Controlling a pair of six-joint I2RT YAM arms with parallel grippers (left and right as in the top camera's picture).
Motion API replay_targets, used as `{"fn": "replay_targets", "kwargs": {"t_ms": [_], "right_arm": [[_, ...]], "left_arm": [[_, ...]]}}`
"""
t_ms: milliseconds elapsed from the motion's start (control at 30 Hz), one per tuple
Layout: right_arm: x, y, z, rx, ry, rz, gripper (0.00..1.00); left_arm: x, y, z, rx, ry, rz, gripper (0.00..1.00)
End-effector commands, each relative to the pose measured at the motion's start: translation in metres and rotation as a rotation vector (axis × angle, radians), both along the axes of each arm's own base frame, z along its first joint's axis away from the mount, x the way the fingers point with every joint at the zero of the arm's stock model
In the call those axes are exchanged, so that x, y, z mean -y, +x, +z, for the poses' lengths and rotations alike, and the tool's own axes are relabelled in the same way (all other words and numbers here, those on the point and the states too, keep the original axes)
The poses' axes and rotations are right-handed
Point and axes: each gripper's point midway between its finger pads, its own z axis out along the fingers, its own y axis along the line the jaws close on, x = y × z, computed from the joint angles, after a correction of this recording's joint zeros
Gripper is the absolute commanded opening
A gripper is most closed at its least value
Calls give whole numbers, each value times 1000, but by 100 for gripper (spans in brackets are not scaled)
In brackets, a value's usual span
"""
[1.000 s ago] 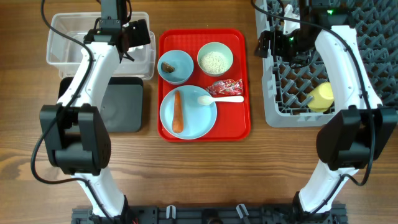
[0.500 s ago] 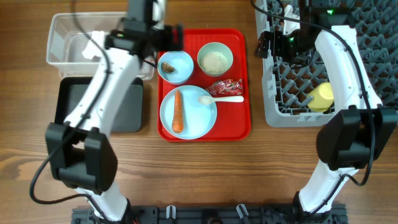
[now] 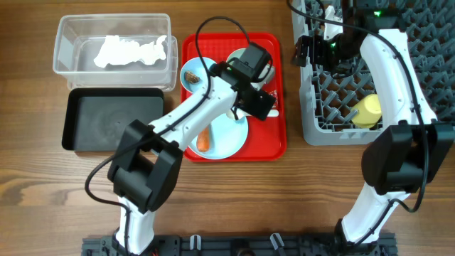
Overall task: Sort waste into correct bins and load items into the dishwasher rack
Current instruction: 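Drop the tissue into the clear plastic bin with the left gripper, then grasp the orange carrot on the blue plate with the left gripper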
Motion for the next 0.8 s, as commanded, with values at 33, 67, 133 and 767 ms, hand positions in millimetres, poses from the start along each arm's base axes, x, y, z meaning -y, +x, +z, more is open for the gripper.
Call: {"fn": "replay_targets", "kwargs": {"t_ms": [33, 67, 133, 767], "right_arm": [[2, 1, 9, 30, -18, 18, 99], [2, 1, 9, 30, -18, 20, 100], [2, 1, 9, 31, -20, 24, 100], [2, 0, 8, 29, -23, 37, 100]], "left_arm": [[-6, 0, -28, 21, 122, -5, 91], [-7, -1, -34, 11, 135, -5, 91], [-8, 0, -42, 2, 142, -5, 91], [-13, -6, -35, -7, 167, -35, 79]]}}
